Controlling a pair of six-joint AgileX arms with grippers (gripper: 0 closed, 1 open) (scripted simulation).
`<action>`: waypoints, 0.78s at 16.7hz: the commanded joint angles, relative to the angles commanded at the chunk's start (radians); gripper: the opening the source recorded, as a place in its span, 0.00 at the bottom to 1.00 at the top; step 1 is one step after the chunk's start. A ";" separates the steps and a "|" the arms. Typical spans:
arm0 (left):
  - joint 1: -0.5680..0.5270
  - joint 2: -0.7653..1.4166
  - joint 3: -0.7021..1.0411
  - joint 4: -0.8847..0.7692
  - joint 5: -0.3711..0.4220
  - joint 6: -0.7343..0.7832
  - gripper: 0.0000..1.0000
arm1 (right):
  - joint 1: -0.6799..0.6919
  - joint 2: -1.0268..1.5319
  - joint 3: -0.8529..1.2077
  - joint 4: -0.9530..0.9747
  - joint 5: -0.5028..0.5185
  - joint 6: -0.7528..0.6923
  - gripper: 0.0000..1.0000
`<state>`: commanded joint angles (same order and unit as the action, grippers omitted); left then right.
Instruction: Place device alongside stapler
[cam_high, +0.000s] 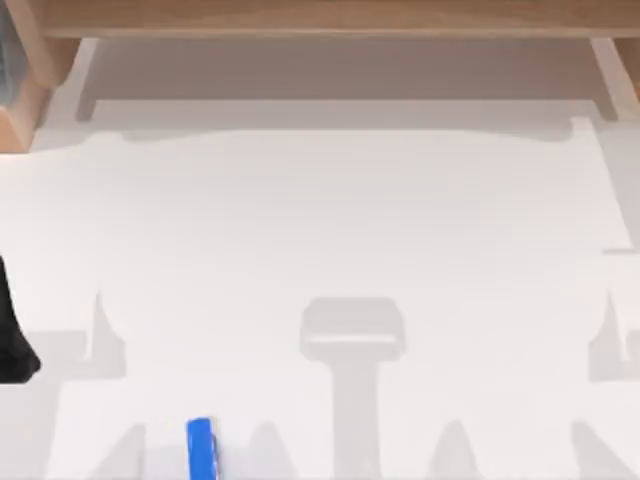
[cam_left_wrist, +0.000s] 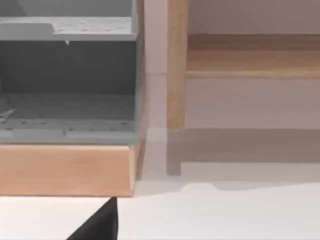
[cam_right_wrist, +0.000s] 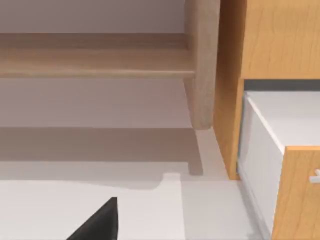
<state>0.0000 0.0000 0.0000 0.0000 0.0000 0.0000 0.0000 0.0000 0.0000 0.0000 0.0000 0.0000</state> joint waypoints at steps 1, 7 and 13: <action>0.000 0.000 0.000 0.000 0.000 0.000 1.00 | 0.000 0.000 0.000 0.000 0.000 0.000 1.00; 0.000 0.000 0.000 0.000 0.000 0.000 1.00 | -0.073 0.153 0.153 -0.140 0.007 -0.023 1.00; 0.000 0.000 0.000 0.000 0.000 0.000 1.00 | -0.234 0.681 0.678 -0.492 0.017 -0.090 1.00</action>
<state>0.0000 0.0000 0.0000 0.0000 0.0000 0.0000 -0.2340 0.6809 0.6777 -0.4919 0.0170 -0.0899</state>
